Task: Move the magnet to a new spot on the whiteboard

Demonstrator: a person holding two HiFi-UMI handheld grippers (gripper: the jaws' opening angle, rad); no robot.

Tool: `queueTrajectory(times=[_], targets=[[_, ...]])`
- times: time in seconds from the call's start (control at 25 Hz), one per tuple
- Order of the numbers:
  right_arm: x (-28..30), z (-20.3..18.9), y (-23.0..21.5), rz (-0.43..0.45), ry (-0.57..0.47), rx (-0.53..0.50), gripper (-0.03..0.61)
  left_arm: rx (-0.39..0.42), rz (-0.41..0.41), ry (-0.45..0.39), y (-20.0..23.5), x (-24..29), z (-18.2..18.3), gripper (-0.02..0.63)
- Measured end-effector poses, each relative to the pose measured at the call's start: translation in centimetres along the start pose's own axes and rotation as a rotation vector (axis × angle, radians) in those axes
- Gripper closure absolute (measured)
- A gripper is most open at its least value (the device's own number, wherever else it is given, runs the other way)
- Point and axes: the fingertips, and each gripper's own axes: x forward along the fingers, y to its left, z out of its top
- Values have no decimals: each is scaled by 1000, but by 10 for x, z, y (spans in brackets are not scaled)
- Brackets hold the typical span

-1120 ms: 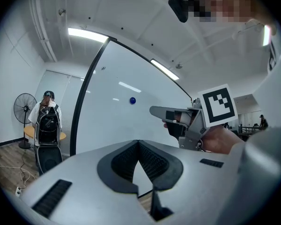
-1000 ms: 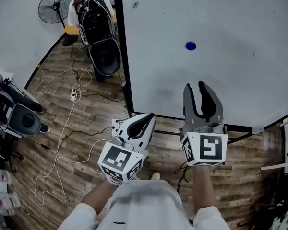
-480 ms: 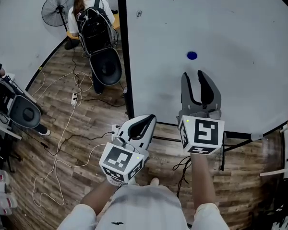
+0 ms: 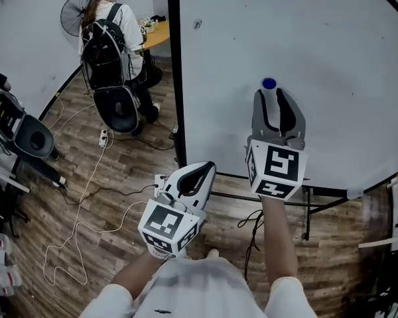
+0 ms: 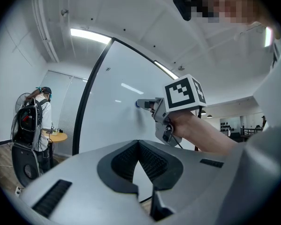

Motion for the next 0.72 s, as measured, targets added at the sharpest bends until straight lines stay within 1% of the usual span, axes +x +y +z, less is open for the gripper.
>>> queueTrajectory(times=[0.44, 0.56, 0.72], targets=[[25, -9, -7, -81, 42, -33, 428, -10, 15, 2, 11, 0, -3, 607], [26, -8, -8, -107, 42, -39, 445, -10, 18, 1, 15, 0, -2, 607], [25, -9, -8, -109, 42, -44, 448, -10, 21, 1, 16, -1, -2, 607]])
